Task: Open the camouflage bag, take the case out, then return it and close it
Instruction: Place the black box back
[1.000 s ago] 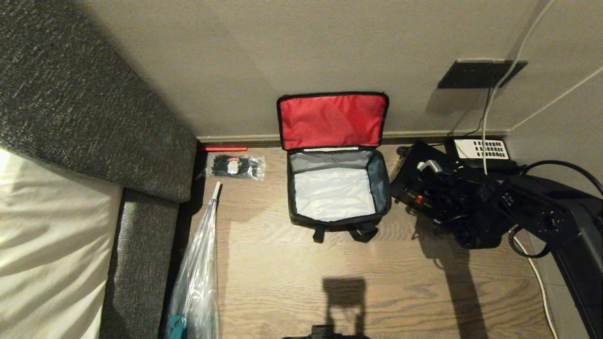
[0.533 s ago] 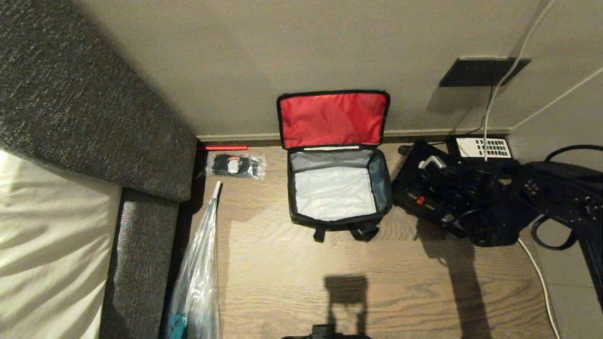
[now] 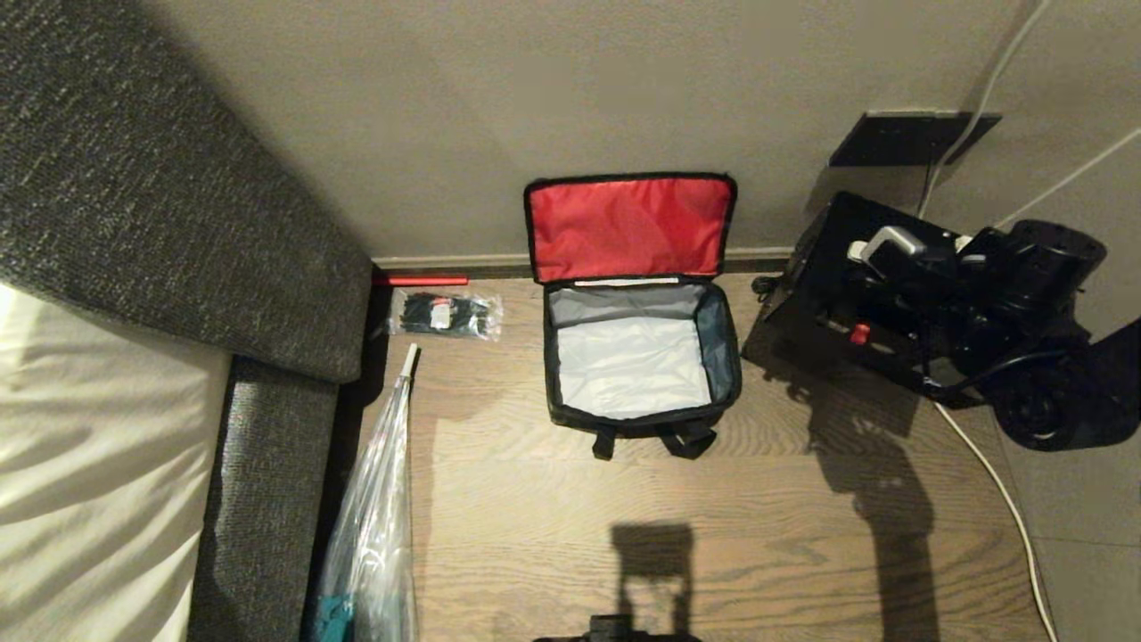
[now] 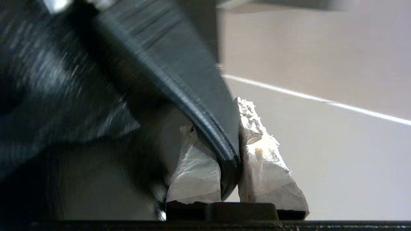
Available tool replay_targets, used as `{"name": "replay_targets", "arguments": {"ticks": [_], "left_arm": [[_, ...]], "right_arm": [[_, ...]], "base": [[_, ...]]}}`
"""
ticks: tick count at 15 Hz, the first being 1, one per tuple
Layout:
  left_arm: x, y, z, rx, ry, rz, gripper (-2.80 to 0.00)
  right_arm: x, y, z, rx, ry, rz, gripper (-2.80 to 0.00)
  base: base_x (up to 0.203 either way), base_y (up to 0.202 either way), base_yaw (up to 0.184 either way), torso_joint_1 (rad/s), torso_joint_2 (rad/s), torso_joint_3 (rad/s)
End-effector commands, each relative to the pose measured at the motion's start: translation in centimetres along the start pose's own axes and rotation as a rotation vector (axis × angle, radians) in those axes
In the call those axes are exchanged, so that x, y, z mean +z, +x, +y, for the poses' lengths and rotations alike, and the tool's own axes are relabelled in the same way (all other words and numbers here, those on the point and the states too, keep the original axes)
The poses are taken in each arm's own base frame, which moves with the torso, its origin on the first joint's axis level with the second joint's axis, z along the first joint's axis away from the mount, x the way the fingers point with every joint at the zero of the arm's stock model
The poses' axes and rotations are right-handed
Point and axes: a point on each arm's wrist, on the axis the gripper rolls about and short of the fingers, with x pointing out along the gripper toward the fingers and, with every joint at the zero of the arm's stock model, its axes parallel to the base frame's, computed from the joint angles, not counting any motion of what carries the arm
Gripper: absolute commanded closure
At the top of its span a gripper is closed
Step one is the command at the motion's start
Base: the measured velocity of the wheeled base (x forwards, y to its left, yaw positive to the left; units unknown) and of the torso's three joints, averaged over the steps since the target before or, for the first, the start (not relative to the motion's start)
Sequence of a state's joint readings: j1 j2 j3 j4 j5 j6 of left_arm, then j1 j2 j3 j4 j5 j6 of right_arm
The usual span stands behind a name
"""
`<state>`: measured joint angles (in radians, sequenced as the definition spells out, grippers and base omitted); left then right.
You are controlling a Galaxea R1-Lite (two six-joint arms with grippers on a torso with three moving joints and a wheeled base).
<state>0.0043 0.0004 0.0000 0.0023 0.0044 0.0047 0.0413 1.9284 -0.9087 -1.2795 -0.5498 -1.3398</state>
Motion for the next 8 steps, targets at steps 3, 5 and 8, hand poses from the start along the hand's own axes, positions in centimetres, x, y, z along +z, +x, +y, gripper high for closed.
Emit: {"name": "replay_targets", "arguments": {"ticks": [3,5,8], "left_arm": [[0.0,0.0,0.0,0.0,0.0,0.0,0.0],[-0.1,0.0,0.0,0.001,0.0,0.0,0.0],[-0.1,0.0,0.0,0.001,0.0,-0.001,0.0]], "right_arm": [[1.9,-2.9,-5.5,-0.013,0.022,-0.202,0.0],[2.6,-3.8,-5.9,0.04,0.015,-0.325,0.0],[4.2,-4.9,-5.3,0.087,0.028,-0.411,0.0]], "base": [[0.0,0.0,0.0,0.0,0.0,0.0],[0.0,0.0,0.0,0.0,0.0,0.0],[0.0,0.0,0.0,0.0,0.0,0.0]]}}
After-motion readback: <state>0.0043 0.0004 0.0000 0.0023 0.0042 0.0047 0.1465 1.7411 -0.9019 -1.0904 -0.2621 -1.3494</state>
